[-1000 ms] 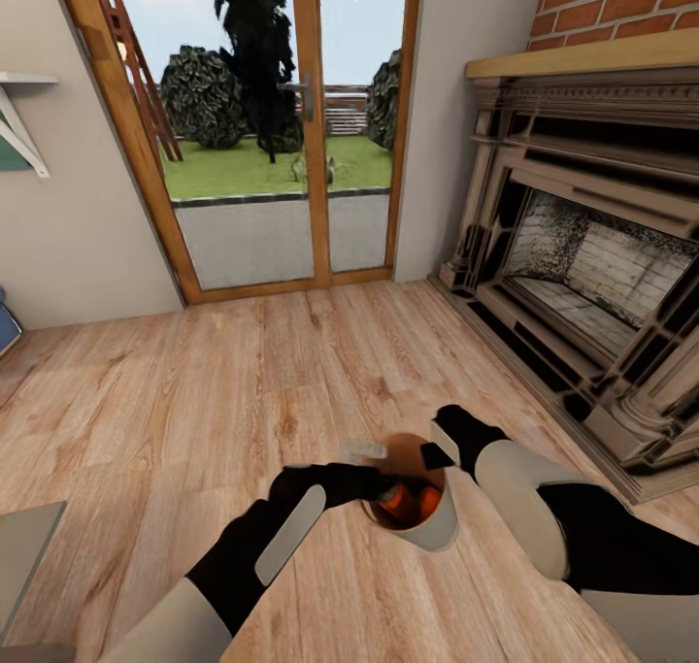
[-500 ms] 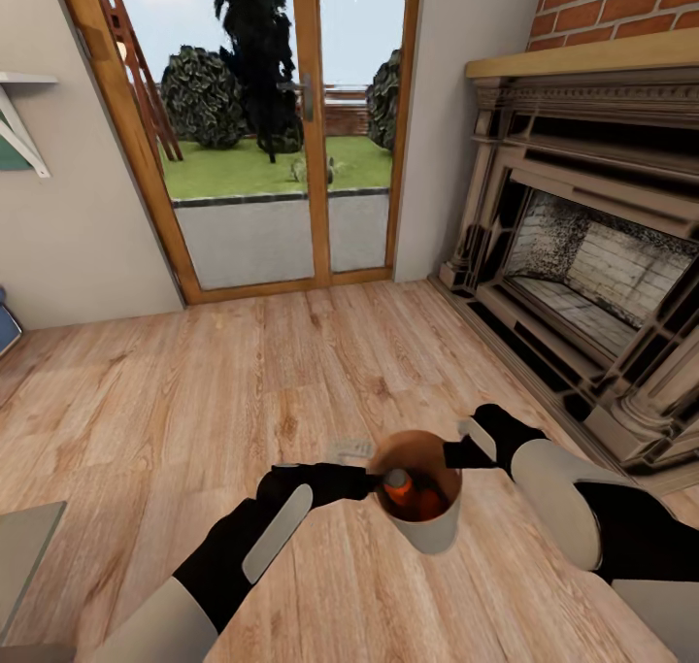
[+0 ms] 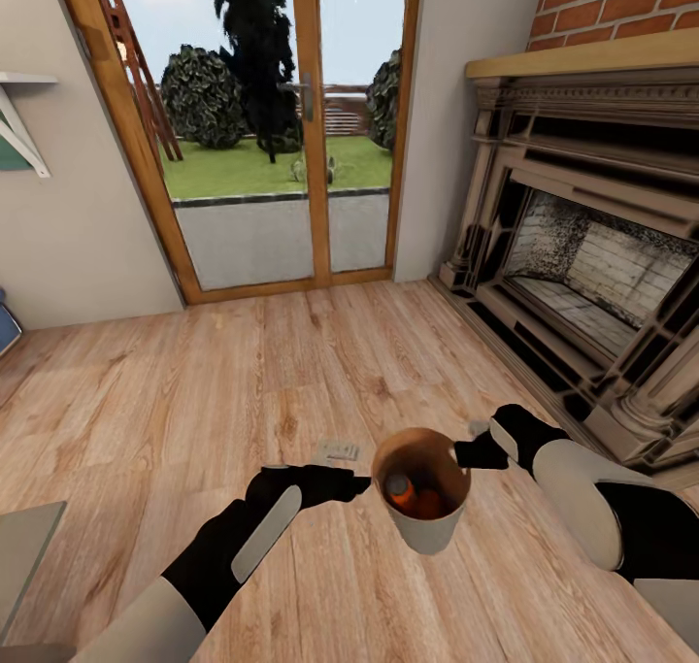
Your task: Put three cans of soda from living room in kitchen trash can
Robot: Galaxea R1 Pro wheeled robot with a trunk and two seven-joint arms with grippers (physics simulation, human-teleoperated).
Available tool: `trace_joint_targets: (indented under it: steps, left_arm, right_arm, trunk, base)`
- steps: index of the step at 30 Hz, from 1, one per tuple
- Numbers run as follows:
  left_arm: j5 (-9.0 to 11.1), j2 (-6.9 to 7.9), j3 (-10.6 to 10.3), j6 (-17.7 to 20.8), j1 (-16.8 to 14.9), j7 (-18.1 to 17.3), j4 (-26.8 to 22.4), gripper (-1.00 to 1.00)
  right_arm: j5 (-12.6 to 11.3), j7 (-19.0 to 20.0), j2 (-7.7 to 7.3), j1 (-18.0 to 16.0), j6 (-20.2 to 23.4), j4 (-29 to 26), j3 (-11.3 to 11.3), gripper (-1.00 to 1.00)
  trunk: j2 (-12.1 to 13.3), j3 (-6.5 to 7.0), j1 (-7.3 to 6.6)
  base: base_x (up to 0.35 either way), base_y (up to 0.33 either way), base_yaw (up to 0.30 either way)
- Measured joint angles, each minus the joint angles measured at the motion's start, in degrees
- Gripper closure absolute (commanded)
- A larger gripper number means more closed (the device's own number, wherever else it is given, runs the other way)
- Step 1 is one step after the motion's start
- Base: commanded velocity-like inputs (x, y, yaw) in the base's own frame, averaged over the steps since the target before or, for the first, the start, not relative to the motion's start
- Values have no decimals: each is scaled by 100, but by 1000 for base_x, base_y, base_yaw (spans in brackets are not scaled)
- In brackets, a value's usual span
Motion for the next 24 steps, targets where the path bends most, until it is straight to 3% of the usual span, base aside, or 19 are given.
trace_joint_targets:
  steps: [7, 13, 20, 24]
  left_arm:
    - [5, 17, 7, -6, -13, 89, 109, -100]
    - [18, 8, 8, -13, -46, 445, 375, -100]
    - [36, -19, 15, -65, -172, 997, 1053, -100]
    - [45, -28, 16, -89, -206, 1108, 1222, -100]
  right_arm:
    - [56, 45, -145, 1, -10, 6, 97, 100]
    - [-4, 55, -166, 6, -8, 5, 30, 100]
    - [20, 54, -172, 40, -29, -3, 53, 100]
    - [18, 50, -172, 43, -20, 1, 36, 100]
  trunk:
    - [0, 0, 0]
    - [0, 0, 0]
    - [0, 0, 0]
    - [0, 0, 0]
  base:
    - [0, 0, 0]
    - [0, 0, 0]
    - [0, 0, 0]
    - [0, 0, 0]
